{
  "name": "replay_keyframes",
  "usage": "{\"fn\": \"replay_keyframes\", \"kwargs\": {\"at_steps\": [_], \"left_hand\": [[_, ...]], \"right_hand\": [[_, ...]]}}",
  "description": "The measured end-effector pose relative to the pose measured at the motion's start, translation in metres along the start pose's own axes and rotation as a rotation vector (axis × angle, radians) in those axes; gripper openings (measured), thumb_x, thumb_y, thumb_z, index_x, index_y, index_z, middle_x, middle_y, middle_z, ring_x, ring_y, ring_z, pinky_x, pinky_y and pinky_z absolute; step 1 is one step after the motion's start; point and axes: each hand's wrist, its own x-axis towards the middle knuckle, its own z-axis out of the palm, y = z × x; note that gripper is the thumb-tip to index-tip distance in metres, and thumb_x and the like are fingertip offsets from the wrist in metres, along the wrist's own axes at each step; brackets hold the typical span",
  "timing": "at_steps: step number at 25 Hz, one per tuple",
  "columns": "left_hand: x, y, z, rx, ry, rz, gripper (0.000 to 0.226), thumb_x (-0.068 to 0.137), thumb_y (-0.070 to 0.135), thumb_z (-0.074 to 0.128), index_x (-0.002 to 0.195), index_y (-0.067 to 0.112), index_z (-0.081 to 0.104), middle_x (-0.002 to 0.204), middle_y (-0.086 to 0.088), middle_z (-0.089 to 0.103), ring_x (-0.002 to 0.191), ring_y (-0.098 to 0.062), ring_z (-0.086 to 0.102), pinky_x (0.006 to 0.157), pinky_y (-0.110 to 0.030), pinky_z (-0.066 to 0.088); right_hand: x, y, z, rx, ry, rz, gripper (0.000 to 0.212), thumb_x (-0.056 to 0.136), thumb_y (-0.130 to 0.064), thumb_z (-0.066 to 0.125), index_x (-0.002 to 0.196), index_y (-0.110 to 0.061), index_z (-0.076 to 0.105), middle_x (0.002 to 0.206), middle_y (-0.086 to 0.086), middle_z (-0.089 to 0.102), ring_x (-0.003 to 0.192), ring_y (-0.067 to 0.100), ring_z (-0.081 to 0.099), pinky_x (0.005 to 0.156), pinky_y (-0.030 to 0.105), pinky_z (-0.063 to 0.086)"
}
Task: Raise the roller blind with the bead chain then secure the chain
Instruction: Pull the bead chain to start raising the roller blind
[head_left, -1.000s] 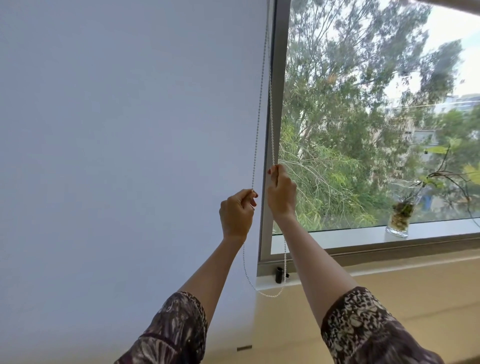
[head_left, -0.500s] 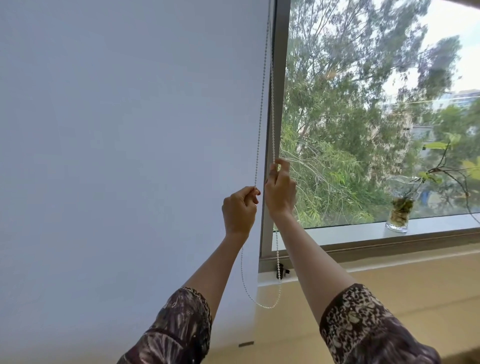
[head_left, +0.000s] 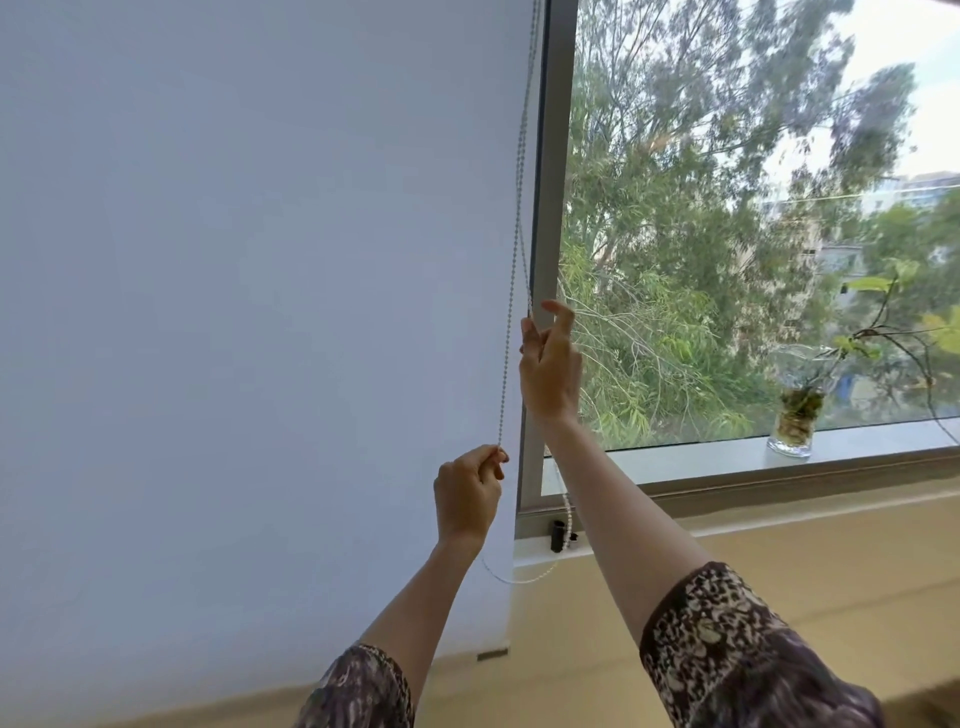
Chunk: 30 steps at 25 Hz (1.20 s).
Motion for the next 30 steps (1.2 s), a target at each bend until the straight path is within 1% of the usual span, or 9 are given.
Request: {"fn": "replay_keyframes", "kwargs": {"at_steps": [3, 6, 9, 13, 17, 20, 22, 27, 30], "left_hand": [[-0.009, -0.008, 0.001, 0.027, -0.02, -0.026, 0.021, 0.093, 0.014, 0.056, 0.084, 0.019, 0.074, 0.068, 0.005, 0.072, 0.061, -0.01, 0.066, 0.061, -0.018, 0.053], [-0.014, -0.014, 0.003, 0.055, -0.03, -0.048, 0.021, 0.093, 0.013, 0.056, 0.084, 0.019, 0.074, 0.068, 0.004, 0.072, 0.06, -0.011, 0.065, 0.059, -0.014, 0.049], [-0.018, -0.016, 0.005, 0.088, -0.043, -0.065, 0.024, 0.093, 0.01, 0.054, 0.082, 0.02, 0.073, 0.066, 0.004, 0.072, 0.061, -0.014, 0.065, 0.061, -0.021, 0.053], [-0.027, -0.019, 0.008, 0.114, -0.087, -0.098, 0.026, 0.091, 0.006, 0.052, 0.083, 0.02, 0.073, 0.068, 0.002, 0.073, 0.068, -0.024, 0.065, 0.065, -0.03, 0.055], [-0.041, -0.028, 0.007, 0.134, -0.119, -0.121, 0.028, 0.089, 0.004, 0.05, 0.083, 0.02, 0.072, 0.068, 0.002, 0.073, 0.068, -0.026, 0.065, 0.064, -0.029, 0.052], [-0.05, -0.037, 0.003, 0.157, -0.135, -0.126, 0.027, 0.09, 0.005, 0.051, 0.084, 0.02, 0.073, 0.069, 0.003, 0.073, 0.068, -0.024, 0.066, 0.065, -0.028, 0.053], [-0.052, -0.04, 0.001, 0.172, -0.154, -0.11, 0.026, 0.09, 0.006, 0.052, 0.085, 0.02, 0.074, 0.07, 0.003, 0.074, 0.068, -0.02, 0.068, 0.065, -0.027, 0.055], [-0.049, -0.039, 0.005, 0.161, -0.325, -0.101, 0.023, 0.09, 0.013, 0.052, 0.089, 0.022, 0.073, 0.078, 0.006, 0.075, 0.075, -0.013, 0.069, 0.072, -0.029, 0.057], [-0.037, -0.04, 0.003, 0.117, -0.426, -0.101, 0.019, 0.089, 0.027, 0.057, 0.098, 0.023, 0.073, 0.089, 0.005, 0.077, 0.084, -0.014, 0.07, 0.08, -0.034, 0.057]], "right_hand": [[-0.004, 0.0, -0.002, -0.018, 0.032, -0.026, 0.029, 0.096, -0.02, 0.052, 0.121, -0.011, 0.041, 0.08, 0.007, 0.062, 0.059, 0.018, 0.057, 0.045, 0.018, 0.035], [-0.004, -0.004, -0.003, -0.112, 0.073, -0.093, 0.021, 0.094, -0.019, 0.055, 0.112, -0.01, 0.051, 0.106, 0.009, 0.057, 0.08, 0.02, 0.061, 0.053, 0.022, 0.048], [-0.002, -0.007, -0.001, -0.157, 0.05, -0.138, 0.017, 0.096, -0.019, 0.052, 0.102, -0.008, 0.063, 0.099, 0.01, 0.062, 0.087, 0.024, 0.061, 0.067, 0.03, 0.051], [-0.006, -0.014, 0.006, -0.111, -0.063, -0.057, 0.029, 0.098, -0.029, 0.049, 0.103, -0.006, 0.066, 0.095, 0.009, 0.069, 0.083, 0.021, 0.063, 0.071, 0.032, 0.052], [-0.007, -0.025, 0.016, 0.039, -0.083, 0.07, 0.025, 0.098, -0.029, 0.049, 0.099, -0.008, 0.062, 0.077, 0.004, 0.069, 0.069, 0.018, 0.066, 0.062, 0.031, 0.052], [-0.007, -0.026, 0.022, 0.13, -0.07, 0.111, 0.022, 0.1, -0.023, 0.043, 0.096, -0.01, 0.06, 0.07, -0.006, 0.061, 0.058, 0.006, 0.057, 0.05, 0.018, 0.042], [-0.013, -0.022, 0.024, 0.116, -0.044, 0.084, 0.024, 0.101, -0.02, 0.04, 0.092, -0.009, 0.059, 0.071, -0.009, 0.058, 0.054, -0.002, 0.052, 0.046, 0.009, 0.035], [-0.025, -0.01, 0.023, -0.011, 0.031, -0.022, 0.02, 0.099, -0.014, 0.042, 0.088, -0.009, 0.058, 0.064, -0.006, 0.056, 0.046, 0.006, 0.045, 0.042, 0.01, 0.034], [-0.026, 0.0, 0.016, -0.063, 0.01, -0.044, 0.017, 0.098, -0.011, 0.044, 0.091, -0.009, 0.06, 0.065, -0.008, 0.055, 0.046, -0.003, 0.043, 0.042, 0.007, 0.034]]}}
